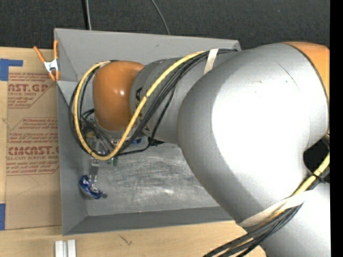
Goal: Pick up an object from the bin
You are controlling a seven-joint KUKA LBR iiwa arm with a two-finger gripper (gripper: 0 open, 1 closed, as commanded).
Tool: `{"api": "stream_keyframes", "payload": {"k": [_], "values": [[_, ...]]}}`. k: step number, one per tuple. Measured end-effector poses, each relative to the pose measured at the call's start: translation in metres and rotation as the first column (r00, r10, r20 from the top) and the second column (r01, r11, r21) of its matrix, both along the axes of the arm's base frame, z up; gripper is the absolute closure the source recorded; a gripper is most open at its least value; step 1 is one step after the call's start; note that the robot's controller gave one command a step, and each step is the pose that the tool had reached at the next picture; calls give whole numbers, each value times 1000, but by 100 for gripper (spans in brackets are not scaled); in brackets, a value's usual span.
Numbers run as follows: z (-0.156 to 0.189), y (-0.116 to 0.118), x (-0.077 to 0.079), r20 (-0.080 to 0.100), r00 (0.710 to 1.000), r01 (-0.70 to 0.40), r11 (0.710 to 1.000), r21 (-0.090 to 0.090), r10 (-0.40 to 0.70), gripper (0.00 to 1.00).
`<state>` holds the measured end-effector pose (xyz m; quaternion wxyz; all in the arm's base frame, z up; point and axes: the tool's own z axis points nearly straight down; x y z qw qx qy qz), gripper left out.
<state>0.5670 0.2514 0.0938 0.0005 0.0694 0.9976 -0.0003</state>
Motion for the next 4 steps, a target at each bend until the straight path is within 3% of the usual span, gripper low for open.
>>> {"api": "stream_keyframes", "payload": {"k": [1, 2, 3, 4], "values": [[15, -14, -59, 2, 991, -136, 991, 0, 136, 0], [-17, -26, -73, 21, 991, -131, 991, 2, 131, 0], [-19, -17, -78, 0, 959, -284, 959, 1, 284, 0], [-21, -19, -83, 16, 905, -425, 905, -1, 425, 0]]}}
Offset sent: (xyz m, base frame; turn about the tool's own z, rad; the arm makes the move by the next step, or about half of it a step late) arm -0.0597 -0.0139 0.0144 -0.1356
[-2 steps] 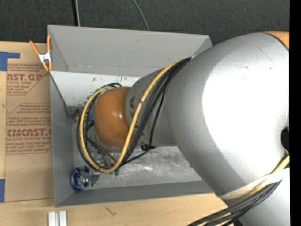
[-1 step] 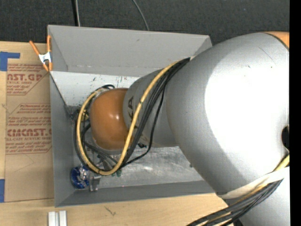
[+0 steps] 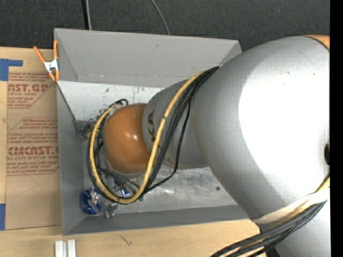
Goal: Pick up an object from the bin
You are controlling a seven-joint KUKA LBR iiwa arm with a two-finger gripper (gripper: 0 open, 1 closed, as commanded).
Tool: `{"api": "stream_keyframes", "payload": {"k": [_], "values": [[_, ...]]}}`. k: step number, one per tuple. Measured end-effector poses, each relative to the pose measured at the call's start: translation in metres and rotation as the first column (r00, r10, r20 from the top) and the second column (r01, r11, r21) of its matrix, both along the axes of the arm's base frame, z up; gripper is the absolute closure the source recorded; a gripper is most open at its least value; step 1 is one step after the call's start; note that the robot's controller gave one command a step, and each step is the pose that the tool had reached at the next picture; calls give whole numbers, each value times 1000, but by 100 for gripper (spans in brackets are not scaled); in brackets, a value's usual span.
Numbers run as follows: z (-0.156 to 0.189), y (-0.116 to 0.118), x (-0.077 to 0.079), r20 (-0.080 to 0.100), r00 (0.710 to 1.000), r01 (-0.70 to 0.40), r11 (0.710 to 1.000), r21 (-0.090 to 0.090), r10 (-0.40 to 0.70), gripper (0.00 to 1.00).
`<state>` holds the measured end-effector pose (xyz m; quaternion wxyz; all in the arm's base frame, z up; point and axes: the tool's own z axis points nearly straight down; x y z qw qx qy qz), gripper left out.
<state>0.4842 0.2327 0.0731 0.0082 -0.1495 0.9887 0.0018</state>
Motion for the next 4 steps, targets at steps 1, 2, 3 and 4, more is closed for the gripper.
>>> {"api": "stream_keyframes", "payload": {"k": [1, 2, 3, 4], "values": [[0, 10, 7, -9, 973, -231, 973, -4, 230, 0], [2, 14, -1, -1, 940, -341, 940, -4, 341, 0], [-1, 14, 4, -5, 884, -468, 884, -4, 468, 0], [-1, 14, 4, -5, 884, -468, 884, -4, 468, 0]]}}
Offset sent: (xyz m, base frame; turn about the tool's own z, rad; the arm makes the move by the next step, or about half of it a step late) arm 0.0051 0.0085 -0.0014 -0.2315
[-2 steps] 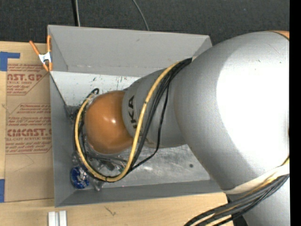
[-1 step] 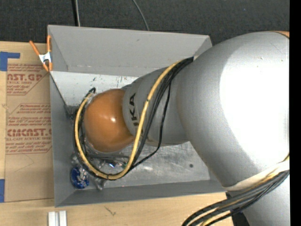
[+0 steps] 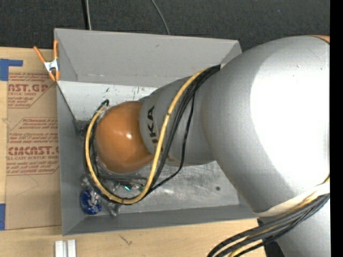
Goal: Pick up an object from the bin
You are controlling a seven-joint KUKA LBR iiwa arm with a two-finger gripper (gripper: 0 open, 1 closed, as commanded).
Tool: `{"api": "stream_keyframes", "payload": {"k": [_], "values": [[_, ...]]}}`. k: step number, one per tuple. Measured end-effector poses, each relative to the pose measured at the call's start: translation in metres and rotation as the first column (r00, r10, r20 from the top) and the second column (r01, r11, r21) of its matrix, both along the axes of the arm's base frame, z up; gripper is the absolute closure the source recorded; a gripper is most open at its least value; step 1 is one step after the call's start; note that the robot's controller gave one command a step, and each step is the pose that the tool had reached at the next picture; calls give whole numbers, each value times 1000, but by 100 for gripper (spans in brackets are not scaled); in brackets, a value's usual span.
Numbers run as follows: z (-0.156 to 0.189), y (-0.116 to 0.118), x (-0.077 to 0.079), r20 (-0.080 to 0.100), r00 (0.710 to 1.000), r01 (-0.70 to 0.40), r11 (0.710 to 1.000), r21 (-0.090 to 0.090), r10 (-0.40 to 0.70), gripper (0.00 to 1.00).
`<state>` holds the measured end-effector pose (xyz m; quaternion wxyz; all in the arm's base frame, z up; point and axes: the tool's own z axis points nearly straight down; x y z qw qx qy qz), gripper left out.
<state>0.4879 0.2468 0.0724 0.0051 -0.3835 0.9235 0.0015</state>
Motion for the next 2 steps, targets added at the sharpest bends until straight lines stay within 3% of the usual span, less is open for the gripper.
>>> {"api": "stream_keyframes", "payload": {"k": [1, 2], "values": [[1, -1, 2, 1, 1000, 1, 1000, -3, -1, 100], [169, -10, 4, 2, 1000, -28, 1000, -2, 28, 100]]}}
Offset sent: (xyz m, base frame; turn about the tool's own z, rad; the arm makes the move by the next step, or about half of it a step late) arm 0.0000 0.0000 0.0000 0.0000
